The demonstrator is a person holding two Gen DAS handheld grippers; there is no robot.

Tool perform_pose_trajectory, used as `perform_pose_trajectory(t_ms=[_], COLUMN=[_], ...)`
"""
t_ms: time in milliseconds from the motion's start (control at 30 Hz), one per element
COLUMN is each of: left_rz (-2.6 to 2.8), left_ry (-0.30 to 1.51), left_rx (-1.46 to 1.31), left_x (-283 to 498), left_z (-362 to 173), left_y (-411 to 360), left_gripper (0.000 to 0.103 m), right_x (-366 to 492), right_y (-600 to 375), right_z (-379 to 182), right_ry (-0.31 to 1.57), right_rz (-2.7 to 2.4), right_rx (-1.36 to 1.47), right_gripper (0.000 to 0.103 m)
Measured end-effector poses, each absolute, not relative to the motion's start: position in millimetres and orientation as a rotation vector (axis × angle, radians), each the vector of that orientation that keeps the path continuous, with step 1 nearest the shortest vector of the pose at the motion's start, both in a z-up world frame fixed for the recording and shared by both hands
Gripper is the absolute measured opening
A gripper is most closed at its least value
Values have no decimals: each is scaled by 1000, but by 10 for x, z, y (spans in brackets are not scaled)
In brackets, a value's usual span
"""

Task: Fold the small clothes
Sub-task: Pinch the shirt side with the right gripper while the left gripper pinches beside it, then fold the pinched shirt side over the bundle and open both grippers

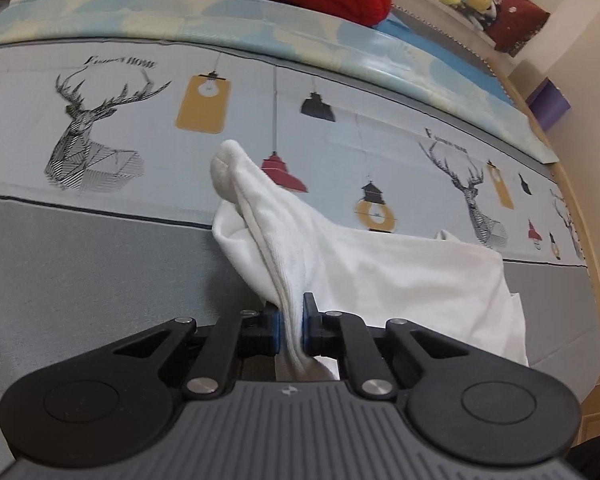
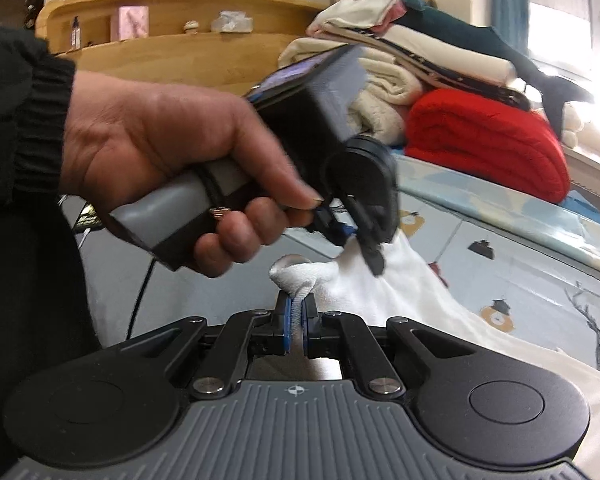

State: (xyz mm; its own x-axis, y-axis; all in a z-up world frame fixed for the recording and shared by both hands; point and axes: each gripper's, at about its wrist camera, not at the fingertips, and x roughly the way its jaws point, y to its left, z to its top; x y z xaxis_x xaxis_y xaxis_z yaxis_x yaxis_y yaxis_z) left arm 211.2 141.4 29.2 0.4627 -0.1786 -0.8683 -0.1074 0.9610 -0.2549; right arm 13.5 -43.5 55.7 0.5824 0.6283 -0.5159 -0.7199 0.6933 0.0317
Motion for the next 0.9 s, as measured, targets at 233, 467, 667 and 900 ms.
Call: perform_pose_trajectory(t_ms=[233, 467, 667, 900], left_rz=[-196, -472, -605, -545], left_ry=[1026, 903, 834, 1018], left_rx=[-314, -258, -248, -93], left_x=[2195, 2206, 2145, 2220], left_z=[405, 505, 527, 211], left_y=[843, -247, -636, -657], left_gripper=[10, 15, 50, 44], right_x=[117, 33, 15, 207], right_y=[-1120, -2020, -2623, -3308], right_z=[522, 373, 116, -537], right_ry=[549, 591, 706, 1055], right_rz=[602, 322, 27, -117], right_rx=[-110, -42, -60, 314], right_gripper=[4, 4, 4, 5])
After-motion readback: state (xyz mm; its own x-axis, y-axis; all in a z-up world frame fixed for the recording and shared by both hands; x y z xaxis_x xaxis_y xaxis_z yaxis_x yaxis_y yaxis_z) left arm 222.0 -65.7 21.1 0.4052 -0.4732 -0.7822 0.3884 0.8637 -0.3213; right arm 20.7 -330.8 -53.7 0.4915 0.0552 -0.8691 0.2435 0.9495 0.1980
